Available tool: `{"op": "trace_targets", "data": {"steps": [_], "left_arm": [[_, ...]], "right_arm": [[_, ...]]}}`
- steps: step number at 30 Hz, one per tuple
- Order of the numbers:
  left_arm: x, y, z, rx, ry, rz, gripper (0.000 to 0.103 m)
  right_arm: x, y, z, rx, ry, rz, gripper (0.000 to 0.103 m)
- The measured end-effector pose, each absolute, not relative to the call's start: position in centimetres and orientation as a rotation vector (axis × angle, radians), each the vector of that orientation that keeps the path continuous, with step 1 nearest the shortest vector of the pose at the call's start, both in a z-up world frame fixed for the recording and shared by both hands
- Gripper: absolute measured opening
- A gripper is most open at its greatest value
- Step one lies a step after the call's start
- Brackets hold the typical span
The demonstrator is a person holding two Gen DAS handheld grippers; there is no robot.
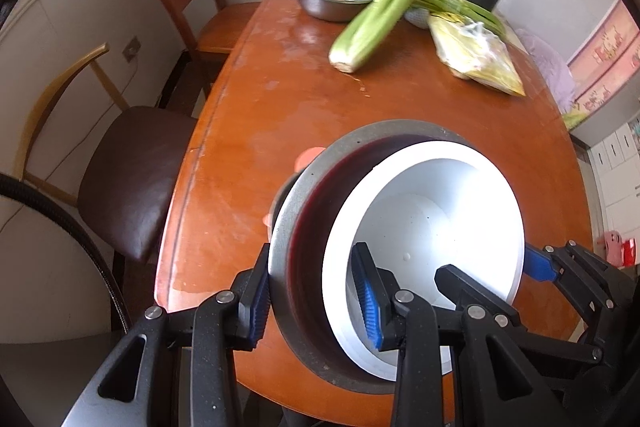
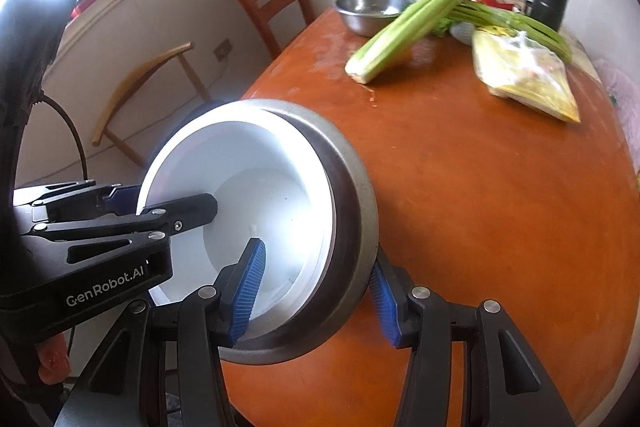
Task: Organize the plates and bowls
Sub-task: 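Lift the nested bowl stack with the left gripper toward the gray pan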
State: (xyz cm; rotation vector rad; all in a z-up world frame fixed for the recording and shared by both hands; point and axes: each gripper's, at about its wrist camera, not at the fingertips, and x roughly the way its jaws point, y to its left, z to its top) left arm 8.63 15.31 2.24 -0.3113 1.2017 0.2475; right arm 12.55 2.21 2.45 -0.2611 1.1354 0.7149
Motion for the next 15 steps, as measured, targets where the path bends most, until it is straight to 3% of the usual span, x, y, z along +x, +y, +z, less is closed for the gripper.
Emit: {"op": "trace_targets", "data": {"steps": [15], "left_arm": [[10.1, 17.8, -1.1, -0.365, 1.248, 0.267, 0.038]], "right_arm": [[14.4, 5.2, -0.5, -0.331, 1.192, 0.733, 0.054]]}}
